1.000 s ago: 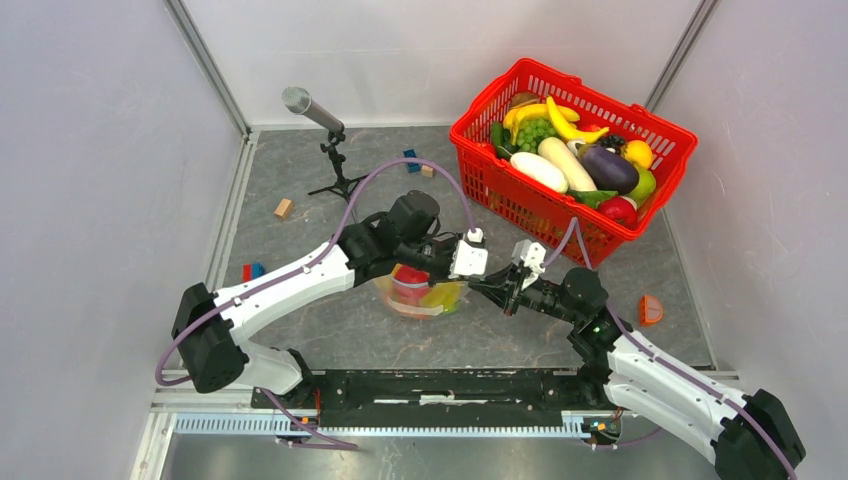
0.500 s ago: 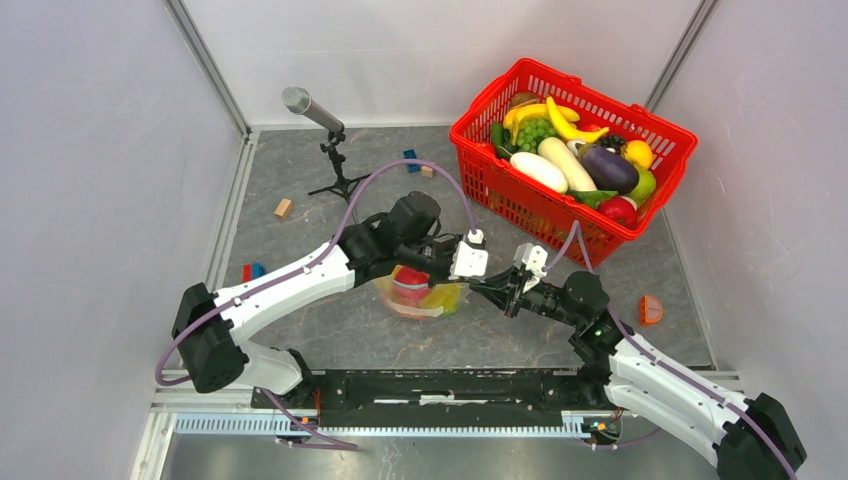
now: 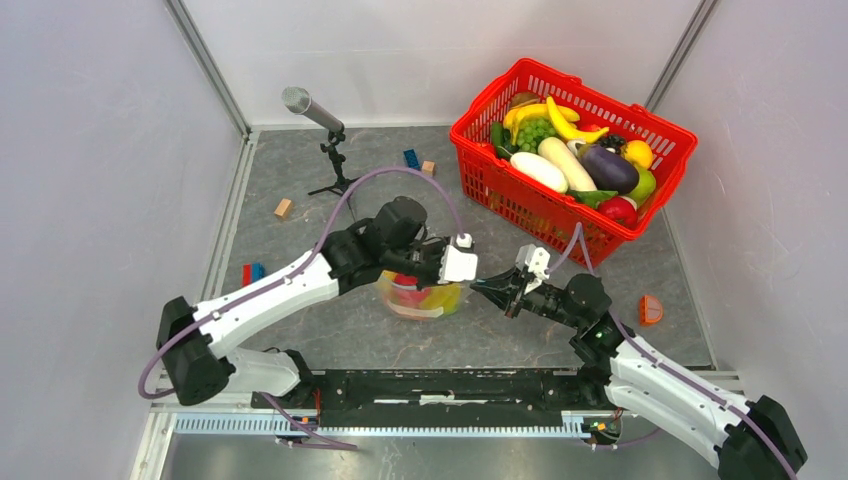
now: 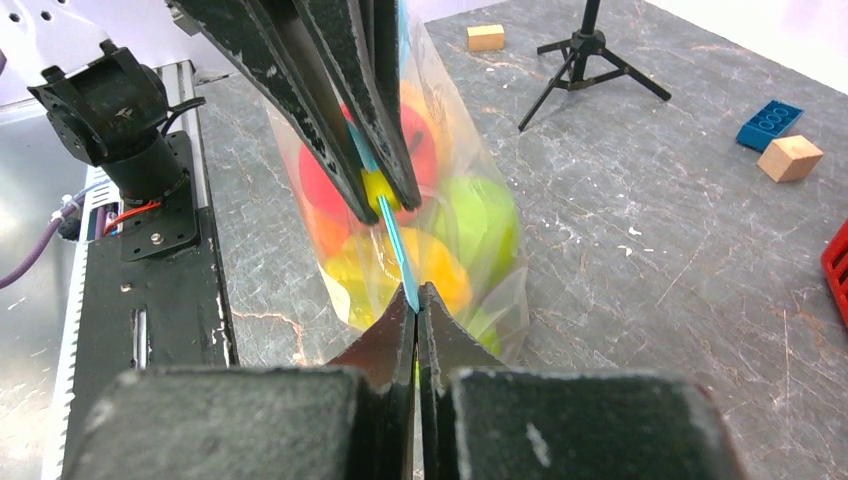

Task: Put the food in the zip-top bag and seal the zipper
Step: Zip the zipper food storage bag at the center of the board.

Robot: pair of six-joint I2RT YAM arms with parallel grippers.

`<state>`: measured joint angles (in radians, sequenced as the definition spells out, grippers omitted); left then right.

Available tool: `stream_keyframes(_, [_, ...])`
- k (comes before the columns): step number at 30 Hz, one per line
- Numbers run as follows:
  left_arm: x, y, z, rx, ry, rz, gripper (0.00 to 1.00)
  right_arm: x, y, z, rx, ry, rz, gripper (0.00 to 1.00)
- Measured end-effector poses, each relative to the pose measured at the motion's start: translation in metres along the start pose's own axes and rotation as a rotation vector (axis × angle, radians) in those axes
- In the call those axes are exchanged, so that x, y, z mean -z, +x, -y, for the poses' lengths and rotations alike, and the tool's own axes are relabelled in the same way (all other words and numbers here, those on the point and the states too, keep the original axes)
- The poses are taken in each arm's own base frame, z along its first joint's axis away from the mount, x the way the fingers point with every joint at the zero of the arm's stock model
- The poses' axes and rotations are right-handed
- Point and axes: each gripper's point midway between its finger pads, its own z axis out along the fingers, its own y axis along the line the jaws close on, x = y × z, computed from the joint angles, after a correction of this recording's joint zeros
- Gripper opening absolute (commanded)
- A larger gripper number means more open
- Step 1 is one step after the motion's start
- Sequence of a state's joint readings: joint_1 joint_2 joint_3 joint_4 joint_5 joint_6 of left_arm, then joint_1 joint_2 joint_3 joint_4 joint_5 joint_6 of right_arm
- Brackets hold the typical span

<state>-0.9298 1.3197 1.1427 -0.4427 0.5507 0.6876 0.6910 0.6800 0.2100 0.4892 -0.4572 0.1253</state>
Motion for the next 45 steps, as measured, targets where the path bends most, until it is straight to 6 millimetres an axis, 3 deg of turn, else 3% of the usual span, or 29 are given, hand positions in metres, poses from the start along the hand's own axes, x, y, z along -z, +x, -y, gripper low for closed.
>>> stream_keyframes(11, [0.044, 0.018, 0.0, 0.031, -0.148, -0.024, 0.02, 0.002, -0.007, 0.0, 0.018, 0.009, 0.037, 0.01])
stream_keyframes(13, [0.049, 0.022, 0.001, 0.043, -0.164, -0.026, 0.02, 0.002, -0.006, -0.001, 0.016, 0.003, 0.035, 0.19])
stream_keyframes(14, [0.05, 0.023, 0.001, 0.049, -0.167, -0.025, 0.02, 0.002, -0.005, -0.001, 0.015, -0.001, 0.032, 0.35])
stream_keyframes(17, [0.051, 0.022, 0.0, 0.07, -0.17, -0.015, 0.02, 0.0, 0.003, -0.003, 0.002, -0.019, -0.008, 0.55])
stream_keyframes(20, [0.048, 0.019, 0.001, 0.089, -0.154, 0.008, 0.02, -0.006, 0.004, -0.003, 0.004, -0.036, -0.059, 0.6])
stream_keyframes(23, [0.043, 0.016, 0.003, 0.104, -0.126, 0.024, 0.02, -0.014, -0.008, -0.003, 0.043, -0.054, -0.077, 0.61])
stream_keyframes(26, [0.04, 0.014, 0.003, 0.114, -0.108, 0.033, 0.02, -0.021, -0.022, -0.002, 0.092, -0.064, -0.064, 0.6])
stream_keyframes(29, [0.039, 0.013, 0.004, 0.117, -0.1, 0.036, 0.02, -0.026, -0.024, -0.002, 0.119, -0.075, -0.071, 0.54])
stream_keyframes(35, [0.038, 0.011, 0.006, 0.117, -0.087, 0.047, 0.02, -0.032, -0.005, -0.007, 0.104, -0.117, -0.133, 0.22])
stream_keyframes(40, [0.039, 0.011, 0.007, 0.122, -0.089, 0.049, 0.02, -0.032, -0.012, -0.013, 0.106, -0.126, -0.082, 0.0])
stream_keyframes(45, [0.039, 0.008, 0.006, 0.104, -0.104, 0.07, 0.02, -0.023, -0.016, -0.012, 0.119, -0.092, -0.027, 0.0])
